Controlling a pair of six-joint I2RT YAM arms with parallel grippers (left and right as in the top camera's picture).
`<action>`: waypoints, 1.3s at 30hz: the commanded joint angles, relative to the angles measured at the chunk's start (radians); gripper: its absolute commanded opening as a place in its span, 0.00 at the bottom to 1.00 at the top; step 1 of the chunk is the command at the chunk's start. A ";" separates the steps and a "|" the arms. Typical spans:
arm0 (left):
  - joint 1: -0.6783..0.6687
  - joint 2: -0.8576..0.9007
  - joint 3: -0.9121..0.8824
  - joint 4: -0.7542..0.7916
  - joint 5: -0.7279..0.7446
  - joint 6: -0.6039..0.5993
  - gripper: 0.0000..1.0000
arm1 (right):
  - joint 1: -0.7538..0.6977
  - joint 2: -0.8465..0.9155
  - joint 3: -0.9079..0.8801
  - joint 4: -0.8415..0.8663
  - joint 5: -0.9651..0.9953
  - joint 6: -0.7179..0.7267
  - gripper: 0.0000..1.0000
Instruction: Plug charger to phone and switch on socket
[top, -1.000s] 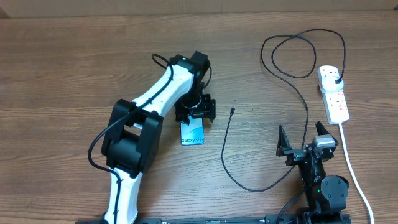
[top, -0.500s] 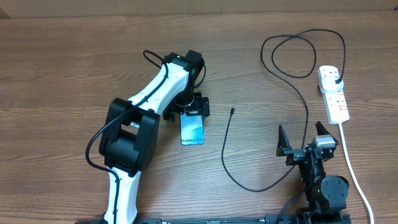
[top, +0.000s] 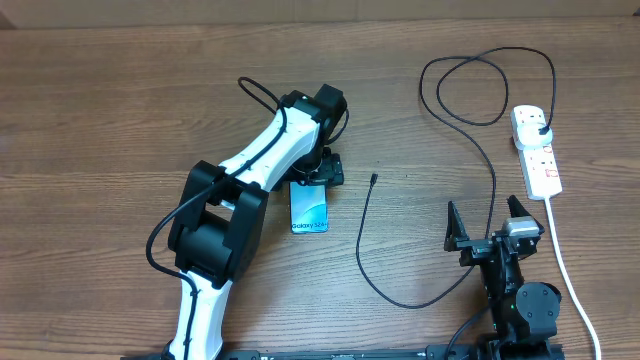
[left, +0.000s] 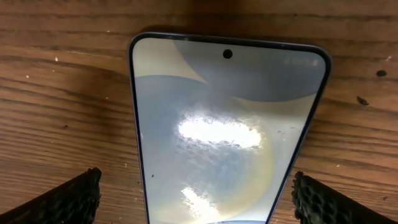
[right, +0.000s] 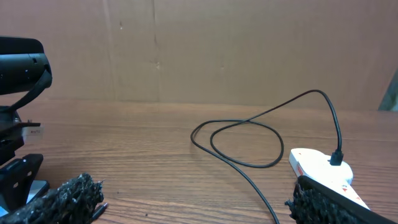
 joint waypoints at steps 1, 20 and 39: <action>0.000 0.007 0.019 0.003 -0.018 -0.016 1.00 | -0.006 -0.007 -0.011 0.005 0.002 -0.002 1.00; -0.001 0.007 -0.037 0.059 0.029 0.078 1.00 | -0.006 -0.007 -0.011 0.005 0.002 -0.002 1.00; -0.003 0.007 -0.060 0.055 0.052 0.076 1.00 | -0.006 -0.007 -0.011 0.005 0.002 -0.002 1.00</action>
